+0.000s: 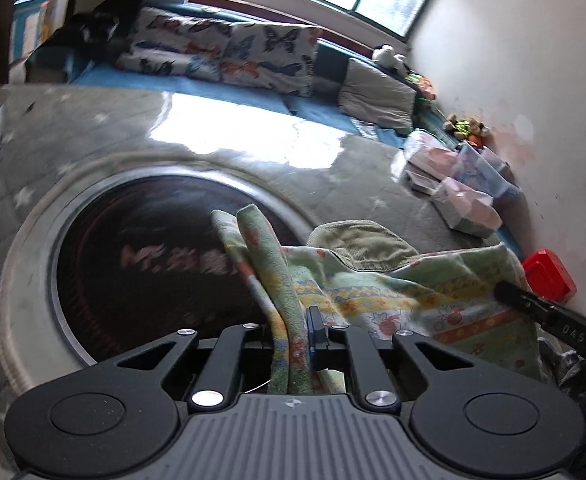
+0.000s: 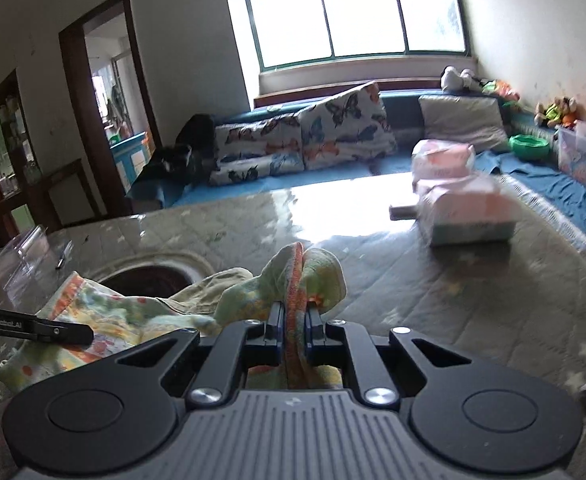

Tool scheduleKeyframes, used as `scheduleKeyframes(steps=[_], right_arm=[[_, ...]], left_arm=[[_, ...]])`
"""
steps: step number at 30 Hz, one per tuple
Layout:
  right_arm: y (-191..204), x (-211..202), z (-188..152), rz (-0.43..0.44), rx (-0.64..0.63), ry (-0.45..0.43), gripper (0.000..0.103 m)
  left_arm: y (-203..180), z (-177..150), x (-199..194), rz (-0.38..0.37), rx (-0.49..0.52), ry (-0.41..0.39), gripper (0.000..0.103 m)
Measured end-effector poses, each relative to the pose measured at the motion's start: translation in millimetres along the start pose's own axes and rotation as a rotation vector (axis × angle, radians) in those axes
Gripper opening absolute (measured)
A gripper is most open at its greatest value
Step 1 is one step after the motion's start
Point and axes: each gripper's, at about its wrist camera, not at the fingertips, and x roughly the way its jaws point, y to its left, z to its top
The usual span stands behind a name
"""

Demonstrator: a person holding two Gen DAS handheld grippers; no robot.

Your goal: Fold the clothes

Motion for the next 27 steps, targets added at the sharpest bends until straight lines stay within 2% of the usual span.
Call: scheduleKeyframes(steps=[13,27], right_arm=[[-38.7,-37.3,20.9,-0.107,0.013,-0.079,0.009],[-65.5,-38.6,35.4,-0.161,0.009,-0.094,0.009]], left_arm=[[-63.7,19.3,26.7,-0.030,0.121,-0.004,0.012],[-107.5,33.2,57.4,-0.003,0.199,0.009,0.012]])
